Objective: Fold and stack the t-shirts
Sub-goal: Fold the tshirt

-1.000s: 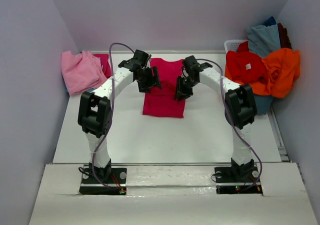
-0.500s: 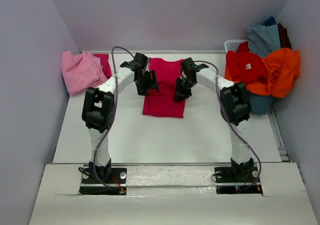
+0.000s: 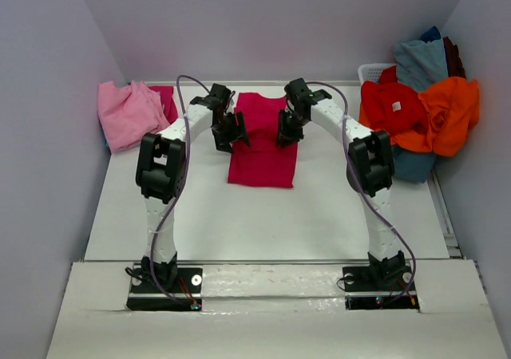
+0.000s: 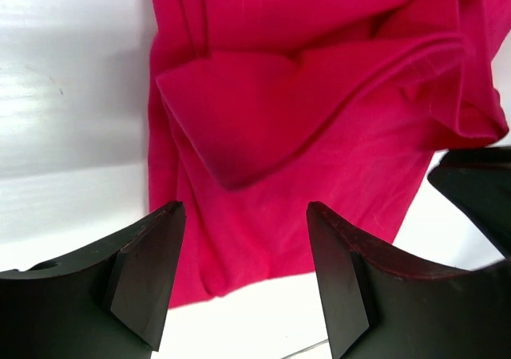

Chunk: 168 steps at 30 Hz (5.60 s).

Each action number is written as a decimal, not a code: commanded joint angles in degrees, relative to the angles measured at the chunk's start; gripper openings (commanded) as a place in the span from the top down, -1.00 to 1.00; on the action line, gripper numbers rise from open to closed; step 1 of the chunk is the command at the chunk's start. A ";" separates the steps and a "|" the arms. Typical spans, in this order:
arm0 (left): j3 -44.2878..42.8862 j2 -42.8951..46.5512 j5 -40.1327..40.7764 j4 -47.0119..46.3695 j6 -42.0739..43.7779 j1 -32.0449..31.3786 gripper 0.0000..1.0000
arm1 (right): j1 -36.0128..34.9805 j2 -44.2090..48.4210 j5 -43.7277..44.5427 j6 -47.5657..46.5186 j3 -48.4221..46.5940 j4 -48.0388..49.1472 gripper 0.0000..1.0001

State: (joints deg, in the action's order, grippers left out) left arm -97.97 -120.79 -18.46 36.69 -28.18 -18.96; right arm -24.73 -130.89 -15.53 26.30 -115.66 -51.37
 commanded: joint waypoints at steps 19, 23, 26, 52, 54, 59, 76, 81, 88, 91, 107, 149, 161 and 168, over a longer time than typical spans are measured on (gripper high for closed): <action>-19.63 -12.36 0.79 -0.03 1.99 2.17 -0.47 | 0.03 -5.43 7.70 -2.84 -11.26 -2.50 0.36; -19.54 -12.27 0.79 -0.83 1.82 2.70 -0.47 | 0.03 -5.43 8.76 -2.66 -10.91 -1.98 0.36; -19.54 -12.36 0.70 -1.18 1.82 2.70 -0.47 | 0.64 -4.81 9.81 -2.31 -10.82 -1.27 0.36; -18.14 -8.59 1.49 -0.83 2.61 4.90 -0.46 | 3.46 1.25 11.31 -1.70 -9.51 -2.06 0.24; -14.80 -6.74 2.46 -0.83 2.87 4.90 -0.46 | 3.46 3.09 10.70 -1.52 -6.00 -1.62 0.25; -7.42 -0.94 2.64 -1.88 2.79 4.90 -0.46 | 3.46 5.82 8.15 0.06 -0.54 -0.31 0.27; 1.11 5.66 4.65 1.10 5.33 4.90 -0.47 | 2.93 6.44 4.37 0.68 9.57 3.30 0.29; 4.45 5.65 5.45 0.93 5.07 4.90 -0.47 | 2.93 4.33 4.54 0.59 6.94 2.51 0.29; 3.85 2.94 6.68 1.28 4.89 4.90 -0.47 | 2.93 1.08 4.72 0.41 1.23 0.31 0.29; 1.83 1.09 6.77 1.72 4.98 4.90 -0.47 | 2.93 -0.24 4.72 0.33 -1.15 -0.57 0.29; -16.45 -12.01 5.63 7.08 5.16 4.90 -0.47 | 2.93 -4.02 5.25 0.24 -7.47 -2.33 0.28; -30.52 -20.27 9.23 4.80 4.54 4.90 -0.48 | 2.93 7.93 4.63 -1.17 4.12 0.84 0.14; -31.14 -21.24 9.75 6.11 3.84 4.90 -0.48 | 2.93 6.88 4.02 -1.52 4.83 0.49 0.15; -31.40 -22.12 10.37 7.52 2.87 4.90 -0.50 | 2.41 0.82 2.79 -0.91 -0.18 0.05 0.15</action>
State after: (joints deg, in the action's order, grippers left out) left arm -127.02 -141.62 -9.74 41.78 -24.53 -14.39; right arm -21.63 -127.85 -11.38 25.30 -111.92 -51.96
